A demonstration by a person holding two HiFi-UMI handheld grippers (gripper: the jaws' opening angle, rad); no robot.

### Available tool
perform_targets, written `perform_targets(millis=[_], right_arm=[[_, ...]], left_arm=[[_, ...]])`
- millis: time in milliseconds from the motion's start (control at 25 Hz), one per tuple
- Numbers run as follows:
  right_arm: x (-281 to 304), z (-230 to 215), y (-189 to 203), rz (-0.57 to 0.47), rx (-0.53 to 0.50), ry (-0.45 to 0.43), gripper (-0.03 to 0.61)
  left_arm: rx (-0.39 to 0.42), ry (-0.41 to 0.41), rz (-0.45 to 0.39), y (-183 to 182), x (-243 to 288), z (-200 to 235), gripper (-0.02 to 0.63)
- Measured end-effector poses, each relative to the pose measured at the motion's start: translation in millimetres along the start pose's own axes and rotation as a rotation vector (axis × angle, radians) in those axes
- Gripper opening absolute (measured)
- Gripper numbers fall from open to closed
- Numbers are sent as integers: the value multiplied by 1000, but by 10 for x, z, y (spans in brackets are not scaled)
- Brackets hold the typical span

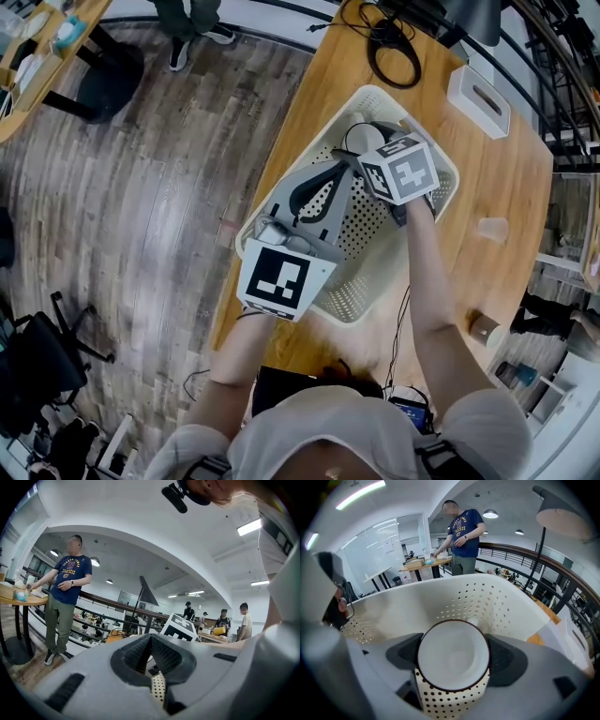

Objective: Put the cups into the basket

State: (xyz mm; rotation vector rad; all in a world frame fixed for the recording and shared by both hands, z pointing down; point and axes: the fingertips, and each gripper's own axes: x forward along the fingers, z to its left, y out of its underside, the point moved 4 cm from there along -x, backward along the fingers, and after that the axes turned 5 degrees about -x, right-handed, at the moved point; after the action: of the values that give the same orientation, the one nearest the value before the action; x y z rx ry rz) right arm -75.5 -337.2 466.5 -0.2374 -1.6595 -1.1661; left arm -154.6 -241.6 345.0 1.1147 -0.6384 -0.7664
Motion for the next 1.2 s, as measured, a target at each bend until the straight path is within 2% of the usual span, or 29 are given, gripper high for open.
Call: perform_targets(millis=[320, 640, 800, 1200], right_arm=[[19, -37, 2, -10, 31, -29, 397], [37, -33, 1, -18, 19, -32, 397], [24, -32, -2, -33, 21, -34, 397], [-20, -39, -41, -58, 13, -4, 397]], left_arm=[[12, 0, 11, 78, -2, 3, 6], [-34, -18, 25, 76, 19, -6, 6], [1, -10, 29, 117, 7, 12, 6], [8, -9, 40, 125, -6, -15, 6]])
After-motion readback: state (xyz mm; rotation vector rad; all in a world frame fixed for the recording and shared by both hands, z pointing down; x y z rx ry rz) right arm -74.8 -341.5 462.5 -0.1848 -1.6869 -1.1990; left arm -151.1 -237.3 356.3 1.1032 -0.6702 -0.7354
